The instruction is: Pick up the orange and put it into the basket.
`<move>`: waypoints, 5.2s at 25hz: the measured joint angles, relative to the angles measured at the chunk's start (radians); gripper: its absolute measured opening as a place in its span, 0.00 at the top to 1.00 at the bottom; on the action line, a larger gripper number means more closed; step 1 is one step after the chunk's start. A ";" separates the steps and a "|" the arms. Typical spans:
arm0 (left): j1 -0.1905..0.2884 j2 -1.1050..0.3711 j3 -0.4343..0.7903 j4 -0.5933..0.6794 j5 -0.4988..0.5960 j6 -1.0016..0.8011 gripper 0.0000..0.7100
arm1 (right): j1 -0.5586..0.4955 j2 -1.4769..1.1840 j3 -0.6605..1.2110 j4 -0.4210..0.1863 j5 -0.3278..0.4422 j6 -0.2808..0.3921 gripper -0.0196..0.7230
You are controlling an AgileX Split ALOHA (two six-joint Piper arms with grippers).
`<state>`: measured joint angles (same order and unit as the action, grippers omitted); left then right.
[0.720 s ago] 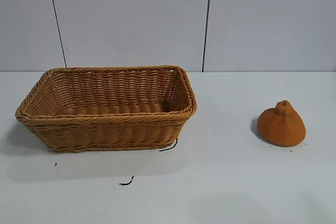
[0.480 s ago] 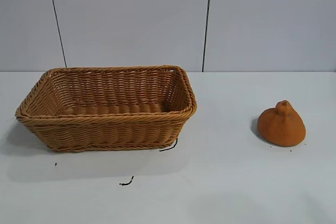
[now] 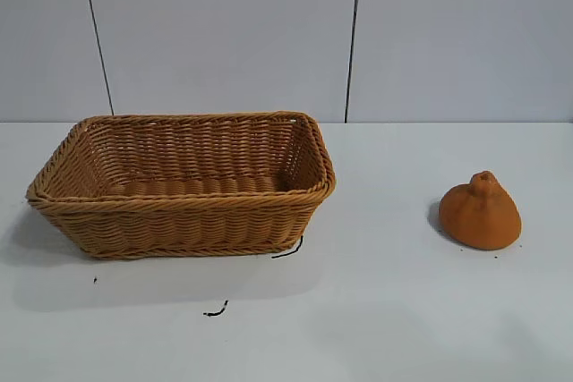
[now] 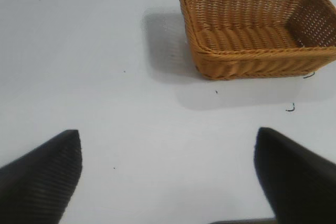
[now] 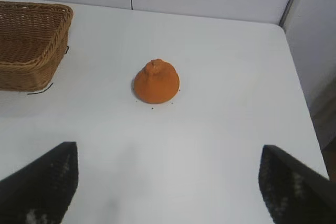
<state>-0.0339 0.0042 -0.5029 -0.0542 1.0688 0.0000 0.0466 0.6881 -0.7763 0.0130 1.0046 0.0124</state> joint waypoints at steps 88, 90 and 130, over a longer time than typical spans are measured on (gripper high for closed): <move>0.000 0.000 0.000 -0.001 0.000 0.000 0.10 | 0.549 1.707 -1.436 0.118 0.082 0.015 0.88; 0.000 0.000 0.000 -0.001 0.000 0.000 0.10 | 0.557 1.747 -1.436 0.121 0.077 0.018 0.88; 0.000 0.000 0.000 0.000 0.000 0.000 0.10 | 0.013 1.731 -1.639 -0.013 0.207 0.080 0.04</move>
<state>-0.0339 0.0042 -0.5029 -0.0544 1.0689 0.0000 0.0599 2.4194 -2.4149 0.0000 1.2117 0.0924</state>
